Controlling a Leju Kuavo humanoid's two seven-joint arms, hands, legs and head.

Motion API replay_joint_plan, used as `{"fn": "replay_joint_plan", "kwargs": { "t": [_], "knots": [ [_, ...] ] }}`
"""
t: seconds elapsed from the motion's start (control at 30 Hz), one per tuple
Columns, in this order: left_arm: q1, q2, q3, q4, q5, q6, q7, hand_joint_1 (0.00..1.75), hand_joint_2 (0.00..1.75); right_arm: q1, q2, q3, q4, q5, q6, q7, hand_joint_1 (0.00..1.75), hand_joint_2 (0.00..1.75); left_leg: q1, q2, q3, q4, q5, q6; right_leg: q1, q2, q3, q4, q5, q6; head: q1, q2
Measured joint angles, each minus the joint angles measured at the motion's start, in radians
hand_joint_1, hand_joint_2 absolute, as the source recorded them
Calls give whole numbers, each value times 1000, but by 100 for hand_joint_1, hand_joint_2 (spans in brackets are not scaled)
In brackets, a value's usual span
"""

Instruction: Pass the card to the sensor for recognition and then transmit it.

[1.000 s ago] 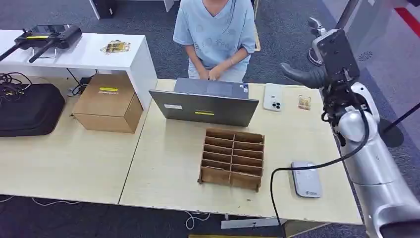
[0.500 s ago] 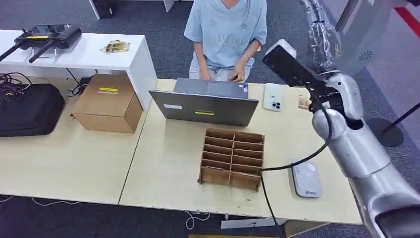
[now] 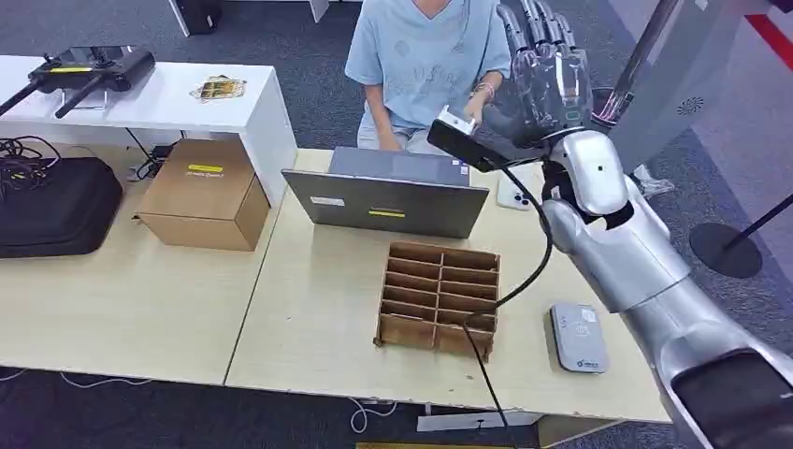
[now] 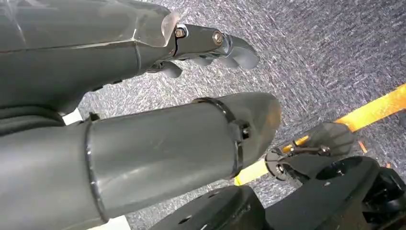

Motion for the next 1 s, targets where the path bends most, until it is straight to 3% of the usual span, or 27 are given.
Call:
{"fn": "replay_joint_plan", "kwargs": {
  "t": [0.3, 0.47, 1.0],
  "knots": [
    [-12, 0, -2, 0, -3, -20, 16, 0, 0, -85, 100, 32, 195, 42, 122, 22, 0, 175, 0, 0, 0, 0, 1, -1, 0, 0, 0, 1, 0, 0, 0, 0],
    [-13, 0, -5, -6, -11, -22, 19, 0, 0, -132, 148, 57, 290, 60, 152, 42, 0, 175, 0, 0, 0, 0, 1, -1, 0, 0, 0, 1, 0, 0, 0, 0],
    [-28, 0, -16, -11, -21, -37, 34, 0, 0, -168, 171, 128, 405, 146, 143, 61, 0, 175, 0, 0, 0, 0, 1, -1, 0, 0, 0, 1, 0, 0, 0, 0]
  ]
}}
